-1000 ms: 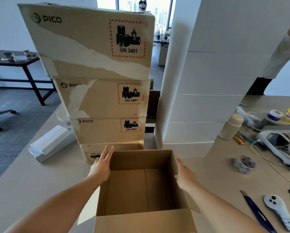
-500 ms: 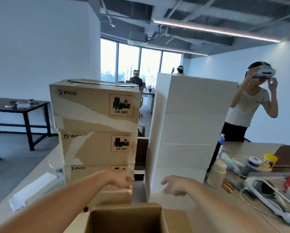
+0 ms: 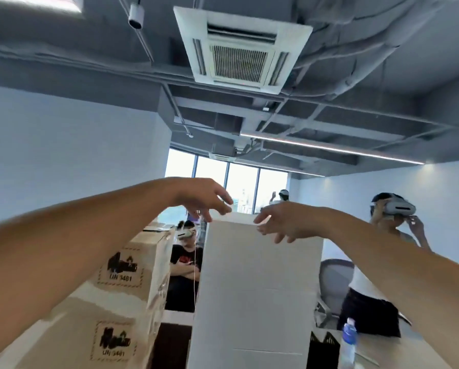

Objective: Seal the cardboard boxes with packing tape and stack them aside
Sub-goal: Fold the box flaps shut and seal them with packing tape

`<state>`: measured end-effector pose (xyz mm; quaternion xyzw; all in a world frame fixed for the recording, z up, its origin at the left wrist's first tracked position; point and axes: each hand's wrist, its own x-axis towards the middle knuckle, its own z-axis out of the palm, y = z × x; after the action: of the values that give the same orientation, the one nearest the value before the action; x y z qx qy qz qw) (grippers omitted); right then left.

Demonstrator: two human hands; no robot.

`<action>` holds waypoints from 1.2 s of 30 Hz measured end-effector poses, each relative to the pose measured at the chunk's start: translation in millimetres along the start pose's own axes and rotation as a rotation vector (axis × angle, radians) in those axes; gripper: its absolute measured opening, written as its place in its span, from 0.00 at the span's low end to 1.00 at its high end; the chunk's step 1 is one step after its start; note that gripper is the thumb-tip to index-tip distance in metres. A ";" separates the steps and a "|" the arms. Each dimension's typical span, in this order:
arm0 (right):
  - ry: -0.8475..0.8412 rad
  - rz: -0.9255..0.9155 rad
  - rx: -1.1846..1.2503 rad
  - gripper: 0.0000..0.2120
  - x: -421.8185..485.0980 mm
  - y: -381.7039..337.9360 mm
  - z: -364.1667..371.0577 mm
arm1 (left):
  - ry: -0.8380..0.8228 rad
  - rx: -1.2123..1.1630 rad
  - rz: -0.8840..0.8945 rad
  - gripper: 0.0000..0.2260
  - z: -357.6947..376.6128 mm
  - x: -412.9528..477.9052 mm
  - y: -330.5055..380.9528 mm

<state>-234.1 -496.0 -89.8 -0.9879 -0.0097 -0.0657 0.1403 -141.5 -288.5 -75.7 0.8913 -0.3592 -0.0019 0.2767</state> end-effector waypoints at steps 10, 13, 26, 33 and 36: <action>0.502 0.016 -0.109 0.10 64.9 106.6 -35.0 | 0.690 -0.046 -0.065 0.09 24.3 95.3 20.5; 0.477 0.083 -0.049 0.17 87.7 134.5 -25.0 | 0.672 -0.005 -0.152 0.13 39.9 119.6 6.2; -0.036 0.440 0.260 0.35 127.0 166.5 -14.9 | 0.046 0.076 -0.629 0.36 53.6 144.2 1.1; 0.111 0.354 0.167 0.39 118.5 163.0 -10.1 | 0.285 0.047 -0.561 0.41 59.2 140.9 -10.9; 0.185 0.319 0.185 0.36 104.3 157.8 -9.7 | 0.377 0.043 -0.512 0.44 59.7 133.3 -17.2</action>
<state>-126.1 -650.2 -110.3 -0.9495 0.1539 -0.1321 0.2393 -43.7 -393.2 -108.7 0.9430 -0.0657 0.1013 0.3100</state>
